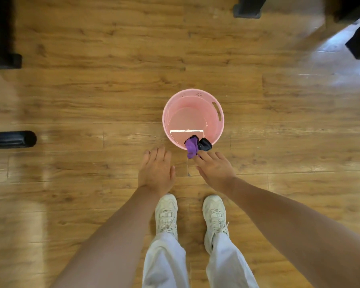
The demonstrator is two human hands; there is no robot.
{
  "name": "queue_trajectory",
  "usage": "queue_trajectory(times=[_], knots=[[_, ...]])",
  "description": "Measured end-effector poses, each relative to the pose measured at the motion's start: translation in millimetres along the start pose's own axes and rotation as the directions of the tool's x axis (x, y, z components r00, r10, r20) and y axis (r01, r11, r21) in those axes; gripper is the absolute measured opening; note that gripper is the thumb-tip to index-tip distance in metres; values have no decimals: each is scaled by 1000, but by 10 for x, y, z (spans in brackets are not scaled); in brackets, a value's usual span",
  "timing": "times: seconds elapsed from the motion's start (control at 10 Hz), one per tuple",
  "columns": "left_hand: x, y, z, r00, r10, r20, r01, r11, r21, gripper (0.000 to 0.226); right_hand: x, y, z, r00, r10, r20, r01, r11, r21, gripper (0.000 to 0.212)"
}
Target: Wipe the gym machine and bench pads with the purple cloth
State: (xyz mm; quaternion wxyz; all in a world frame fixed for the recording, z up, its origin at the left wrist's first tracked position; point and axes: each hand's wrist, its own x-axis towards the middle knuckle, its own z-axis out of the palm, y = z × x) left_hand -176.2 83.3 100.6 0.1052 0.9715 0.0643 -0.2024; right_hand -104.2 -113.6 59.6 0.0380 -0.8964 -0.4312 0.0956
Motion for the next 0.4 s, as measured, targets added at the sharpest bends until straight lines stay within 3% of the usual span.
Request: queue_trajectory(times=[0.2,0.4], knots=[[-120,-26,-598,999,37,1,-37,998,-42,39,237,-20,-747,1000,16,22,-15,999,-43,36],[-323,-160,-1407,998,59,-33,-60,997,-54,42,448,-114,-1777,984,32,174,-33,999,6,55]])
